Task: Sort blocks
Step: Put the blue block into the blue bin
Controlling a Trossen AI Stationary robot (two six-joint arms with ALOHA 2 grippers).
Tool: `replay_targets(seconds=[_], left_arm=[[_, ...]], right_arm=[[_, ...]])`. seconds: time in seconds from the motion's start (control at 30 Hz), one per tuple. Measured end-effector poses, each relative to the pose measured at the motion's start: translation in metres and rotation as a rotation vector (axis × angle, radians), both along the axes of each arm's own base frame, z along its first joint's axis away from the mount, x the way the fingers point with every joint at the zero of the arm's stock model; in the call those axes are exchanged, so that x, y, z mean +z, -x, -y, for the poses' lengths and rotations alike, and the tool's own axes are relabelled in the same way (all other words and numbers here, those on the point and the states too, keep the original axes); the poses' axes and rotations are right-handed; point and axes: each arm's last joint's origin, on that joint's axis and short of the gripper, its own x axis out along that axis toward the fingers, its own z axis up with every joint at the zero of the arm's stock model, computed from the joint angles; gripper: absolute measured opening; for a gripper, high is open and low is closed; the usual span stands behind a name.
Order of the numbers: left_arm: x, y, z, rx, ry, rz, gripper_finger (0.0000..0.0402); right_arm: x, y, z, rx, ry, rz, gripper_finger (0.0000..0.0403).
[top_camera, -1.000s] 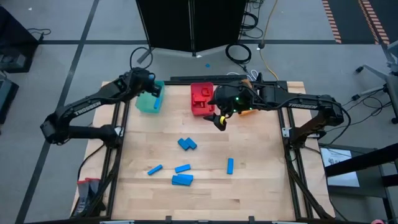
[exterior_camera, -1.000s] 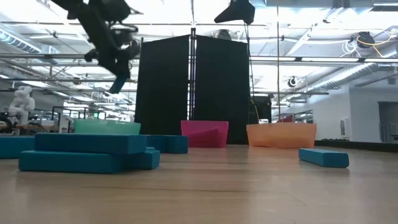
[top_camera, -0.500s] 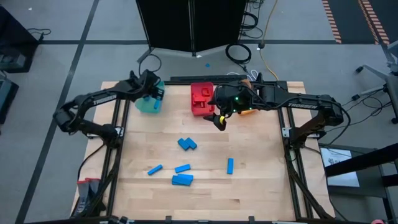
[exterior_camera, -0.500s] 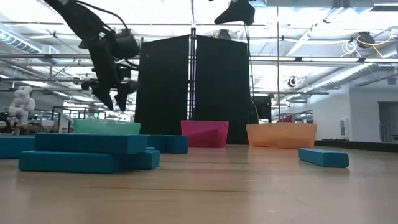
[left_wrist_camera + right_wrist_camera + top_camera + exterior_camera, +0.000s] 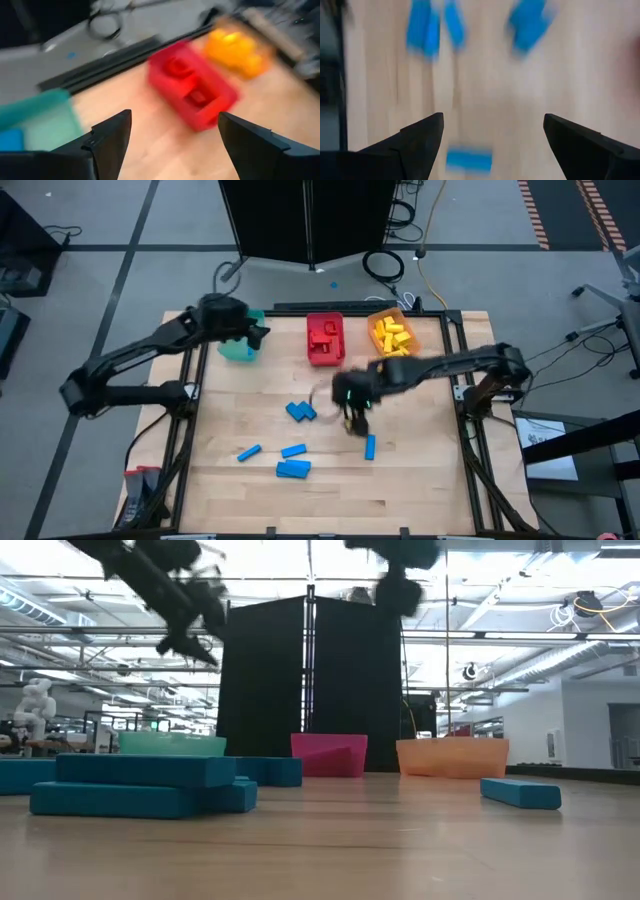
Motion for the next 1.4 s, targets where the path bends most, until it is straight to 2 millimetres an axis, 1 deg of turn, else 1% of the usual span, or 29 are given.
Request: replay_targets(seconds=[0.07, 0.13, 0.2, 0.23, 0.3, 0.43, 0.57, 0.63, 0.77, 0.87, 0.97, 1.1, 1.23, 1.4], left_arm=[[0.014, 0.009, 0.012, -0.022, -0.033, 0.068, 0.0303], [0.026, 0.018, 0.022, -0.018, -0.051, 0.138, 0.0303], [0.035, 0.026, 0.03, -0.013, -0.069, 0.195, 0.0303], [0.038, 0.029, 0.033, -0.007, -0.076, 0.216, 0.0303], [0.043, 0.035, 0.038, -0.008, -0.094, 0.245, 0.0303], [0.048, 0.043, 0.043, -0.008, -0.114, 0.277, 0.0303], [0.049, 0.044, 0.044, 0.012, -0.083, 0.302, 0.0303], [0.049, 0.044, 0.044, 0.013, -0.079, 0.303, 0.0303], [0.048, 0.043, 0.043, 0.011, -0.075, 0.299, 0.0303], [0.048, 0.043, 0.044, 0.007, -0.073, 0.301, 0.0303], [0.048, 0.043, 0.044, -0.003, -0.069, 0.303, 0.0303], [0.048, 0.043, 0.044, -0.007, -0.067, 0.303, 0.0303], [0.048, 0.043, 0.044, -0.007, -0.068, 0.304, 0.0303], [0.049, 0.043, 0.044, -0.008, -0.068, 0.304, 0.0303]], right_arm=[[-0.02, 0.006, -0.015, 0.042, 0.008, -0.185, 0.0338], [-0.037, 0.014, -0.025, 0.035, 0.029, -0.371, 0.0338], [-0.05, 0.02, -0.03, -0.02, 0.046, -0.532, 0.0338], [-0.056, 0.02, -0.033, -0.075, 0.055, -0.573, 0.0338], [-0.064, 0.014, -0.037, -0.221, 0.042, -0.58, 0.0338], [-0.075, 0.002, -0.04, -0.563, -0.055, -0.549, 0.0338], [-0.084, 0.001, -0.04, -0.9, -0.056, -0.574, 0.0338], [-0.087, 0.001, -0.044, -1.001, -0.048, -0.556, 0.0338], [-0.09, -0.003, -0.049, -1.053, -0.082, -0.53, 0.0338], [-0.095, -0.002, -0.055, -1.088, -0.071, -0.543, 0.0338], [-0.107, 0.003, -0.062, -1.119, -0.068, -0.57, 0.0337], [-0.132, 0.014, -0.065, -1.14, -0.107, -0.646, 0.0333], [-0.152, 0.014, -0.067, -1.112, -0.21, -0.615, 0.0323], [-0.159, 0.013, -0.067, -1.117, -0.266, -0.579, 0.0311]])
